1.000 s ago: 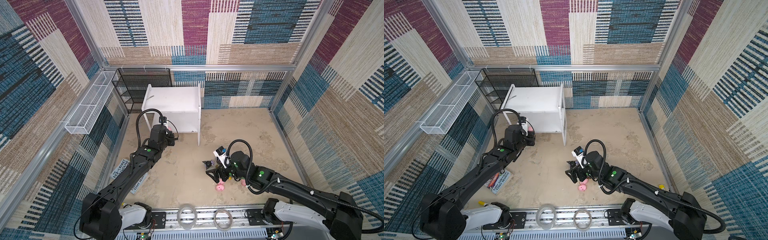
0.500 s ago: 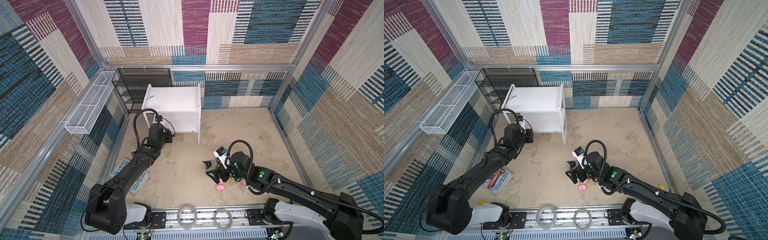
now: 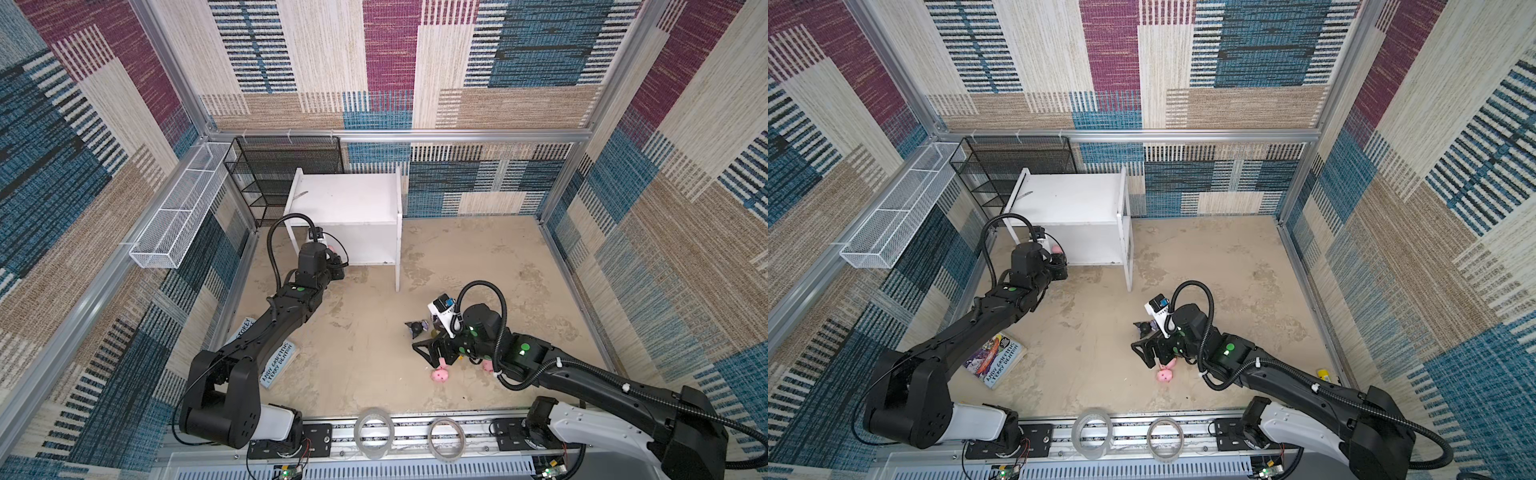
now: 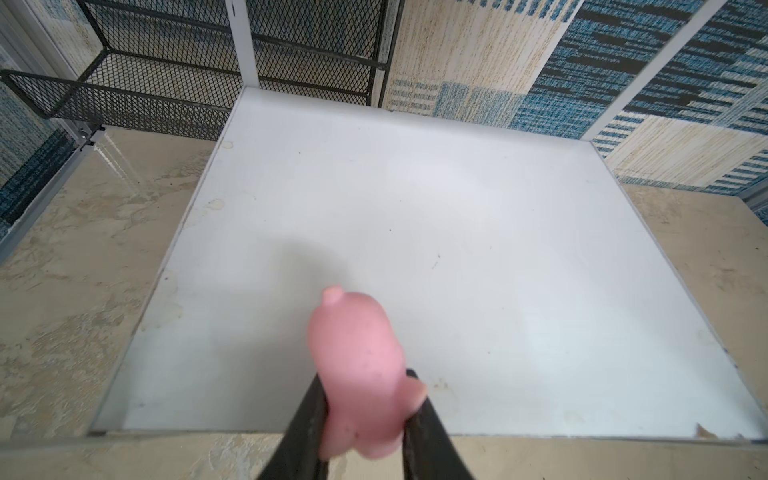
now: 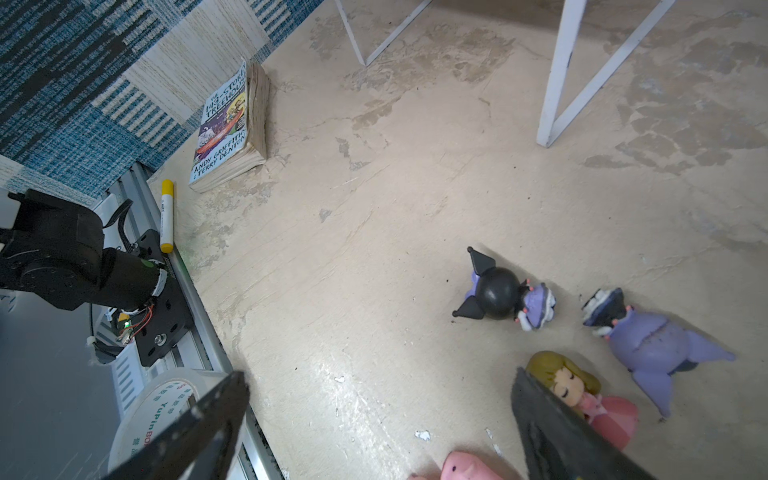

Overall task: Place and organize the plastic toys onto the shelf
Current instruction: 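Lift the pink pig with the left gripper and carry it to the white shelf, then lower the pink pig onto the shelf's lower level and open the left gripper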

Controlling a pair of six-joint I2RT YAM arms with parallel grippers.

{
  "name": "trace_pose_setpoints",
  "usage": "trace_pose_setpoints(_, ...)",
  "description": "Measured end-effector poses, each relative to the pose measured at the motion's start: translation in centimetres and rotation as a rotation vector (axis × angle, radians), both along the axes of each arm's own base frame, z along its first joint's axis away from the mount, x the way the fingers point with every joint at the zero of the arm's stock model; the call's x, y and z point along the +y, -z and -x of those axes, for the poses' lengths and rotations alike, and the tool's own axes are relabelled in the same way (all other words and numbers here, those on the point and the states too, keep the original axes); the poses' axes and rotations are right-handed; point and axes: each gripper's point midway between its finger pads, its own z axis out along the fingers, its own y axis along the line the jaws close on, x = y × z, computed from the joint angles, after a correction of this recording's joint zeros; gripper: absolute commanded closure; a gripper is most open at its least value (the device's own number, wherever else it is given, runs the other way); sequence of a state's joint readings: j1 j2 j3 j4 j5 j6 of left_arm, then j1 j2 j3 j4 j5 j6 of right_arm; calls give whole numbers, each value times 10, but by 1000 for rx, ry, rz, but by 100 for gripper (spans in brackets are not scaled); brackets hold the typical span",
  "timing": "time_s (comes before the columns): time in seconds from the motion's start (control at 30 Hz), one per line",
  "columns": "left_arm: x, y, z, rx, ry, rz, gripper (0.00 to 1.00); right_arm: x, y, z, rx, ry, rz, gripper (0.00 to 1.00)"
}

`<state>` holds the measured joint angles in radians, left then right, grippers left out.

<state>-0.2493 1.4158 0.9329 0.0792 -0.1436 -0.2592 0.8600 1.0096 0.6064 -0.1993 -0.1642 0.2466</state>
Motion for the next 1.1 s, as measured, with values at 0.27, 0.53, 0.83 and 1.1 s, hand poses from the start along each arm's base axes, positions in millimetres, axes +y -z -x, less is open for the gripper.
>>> trace_pose_setpoints(0.27, 4, 5, -6, 10, -14, -6, 69, 0, 4, 0, 13, 4, 6, 0)
trace_pose_setpoints(0.53, 6, 5, -14, 6, -19, -12, 65, -1, 8, 1, 25, 8, 11, 0)
trace_pose_setpoints(0.83, 7, 0, -15, -8, -22, -9, 43, 1, 8, 0, 29, 9, 11, 0)
trace_pose_setpoints(1.1, 8, -16, 6, -16, -6, 2, 26, 4, 5, -1, 31, 3, 7, 0)
